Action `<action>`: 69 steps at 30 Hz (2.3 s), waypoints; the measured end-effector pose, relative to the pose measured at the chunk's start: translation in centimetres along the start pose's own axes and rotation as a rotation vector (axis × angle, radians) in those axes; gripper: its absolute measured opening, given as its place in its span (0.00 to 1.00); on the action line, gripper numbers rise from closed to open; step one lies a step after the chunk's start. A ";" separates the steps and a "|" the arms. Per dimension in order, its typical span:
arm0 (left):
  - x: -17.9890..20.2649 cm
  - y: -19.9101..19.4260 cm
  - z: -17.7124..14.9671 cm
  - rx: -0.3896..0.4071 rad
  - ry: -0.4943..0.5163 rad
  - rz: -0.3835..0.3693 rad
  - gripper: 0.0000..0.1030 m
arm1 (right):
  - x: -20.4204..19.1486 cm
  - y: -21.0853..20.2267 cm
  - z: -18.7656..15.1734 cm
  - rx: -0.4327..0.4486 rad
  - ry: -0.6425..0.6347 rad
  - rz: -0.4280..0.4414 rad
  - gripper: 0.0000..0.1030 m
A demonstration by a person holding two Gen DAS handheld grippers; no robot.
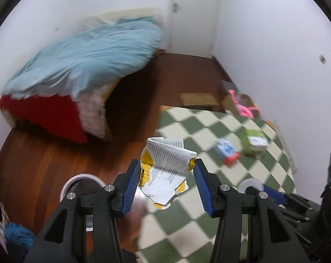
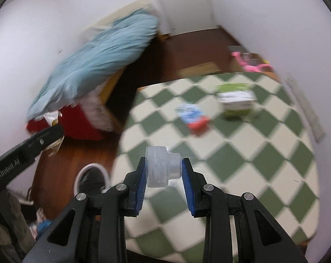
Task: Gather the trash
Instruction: 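Carry the wrapper and plastic cup over the white bin, then open both tools over the bin to drop the wrapper and cup, then swing both tools back to the table and grasp the milk carton and green box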
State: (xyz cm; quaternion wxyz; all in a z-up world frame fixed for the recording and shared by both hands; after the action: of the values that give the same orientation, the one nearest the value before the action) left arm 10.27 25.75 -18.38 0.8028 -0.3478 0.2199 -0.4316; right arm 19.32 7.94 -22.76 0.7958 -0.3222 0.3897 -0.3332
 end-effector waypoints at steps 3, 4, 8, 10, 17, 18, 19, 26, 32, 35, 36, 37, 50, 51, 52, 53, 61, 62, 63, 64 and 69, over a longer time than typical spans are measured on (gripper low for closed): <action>-5.3 0.3 -1.4 -0.020 -0.062 0.050 0.45 | -5.1 2.8 -1.1 -0.052 -0.052 0.047 0.31; -7.1 0.6 -2.1 -0.033 -0.082 0.065 0.45 | -7.1 4.1 -1.7 -0.074 -0.075 0.063 0.31; -14.0 2.8 -5.5 -0.099 -0.186 0.100 0.45 | -14.4 9.5 -4.9 -0.182 -0.162 0.106 0.31; -17.3 4.5 -7.8 -0.146 -0.239 0.112 0.45 | -17.3 12.4 -7.0 -0.236 -0.198 0.112 0.31; -25.4 11.4 -17.0 -0.340 -0.440 0.062 0.45 | -22.9 22.7 -13.4 -0.410 -0.308 0.060 0.31; -26.0 12.3 -18.0 -0.362 -0.464 0.050 0.46 | -23.3 24.2 -14.3 -0.439 -0.317 0.053 0.31; -26.3 12.9 -18.8 -0.379 -0.480 0.041 0.46 | -23.9 25.8 -15.1 -0.468 -0.327 0.040 0.31; -28.2 16.2 -24.2 -0.512 -0.563 0.015 0.54 | -25.9 33.6 -18.9 -0.607 -0.358 -0.001 0.32; -29.9 15.4 -26.4 -0.544 -0.624 0.084 0.97 | -27.7 37.3 -20.4 -0.661 -0.400 -0.010 0.55; -30.4 14.4 -27.0 -0.549 -0.599 0.156 0.97 | -28.0 38.0 -20.3 -0.676 -0.389 -0.003 0.85; -30.7 14.0 -27.2 -0.546 -0.589 0.185 0.97 | -28.0 38.1 -20.4 -0.671 -0.399 -0.012 0.88; -30.9 13.8 -27.3 -0.545 -0.583 0.201 0.97 | -27.9 38.1 -20.4 -0.668 -0.405 -0.018 0.96; -29.5 9.8 -26.4 -0.512 -0.515 0.287 0.97 | -25.9 32.8 -19.6 -0.546 -0.486 -0.099 0.98; -29.3 9.5 -26.1 -0.505 -0.512 0.288 0.97 | -25.9 32.2 -19.5 -0.538 -0.487 -0.097 0.98; -29.2 9.0 -25.8 -0.495 -0.506 0.293 0.97 | -25.9 31.6 -19.4 -0.530 -0.489 -0.094 0.98; -29.1 8.4 -25.4 -0.486 -0.493 0.304 0.97 | -25.9 31.0 -19.3 -0.524 -0.489 -0.088 0.98; -27.9 3.6 -22.6 -0.400 -0.447 0.342 0.97 | -26.3 25.4 -17.4 -0.446 -0.475 -0.021 0.98; -27.7 3.0 -22.3 -0.388 -0.441 0.344 0.97 | -26.4 24.5 -17.1 -0.434 -0.476 -0.011 0.98; -27.4 2.3 -21.8 -0.373 -0.435 0.347 0.97 | -26.5 23.8 -16.8 -0.424 -0.475 -0.002 0.98; -27.2 1.8 -21.5 -0.363 -0.432 0.349 0.97 | -26.6 22.7 -16.5 -0.410 -0.474 0.011 0.98; -25.3 -1.5 -19.4 -0.293 -0.417 0.358 0.97 | -26.7 18.2 -15.2 -0.357 -0.461 0.071 0.98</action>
State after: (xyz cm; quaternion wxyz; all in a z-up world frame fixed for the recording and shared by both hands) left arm -16.66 39.43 -28.81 0.8350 -0.4966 0.1683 -0.1666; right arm -1.00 35.35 -33.42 0.8053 -0.5103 0.2620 -0.1494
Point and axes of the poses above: each gripper's, at about its wrist camera, not at the fingertips, and y roughly the way its jaws point, x to its right, z to its top, the point moved 10 cm from there along y, roughly the way its jaws point, and after that the axes turned 12 degrees about y, right-handed, at the moved point
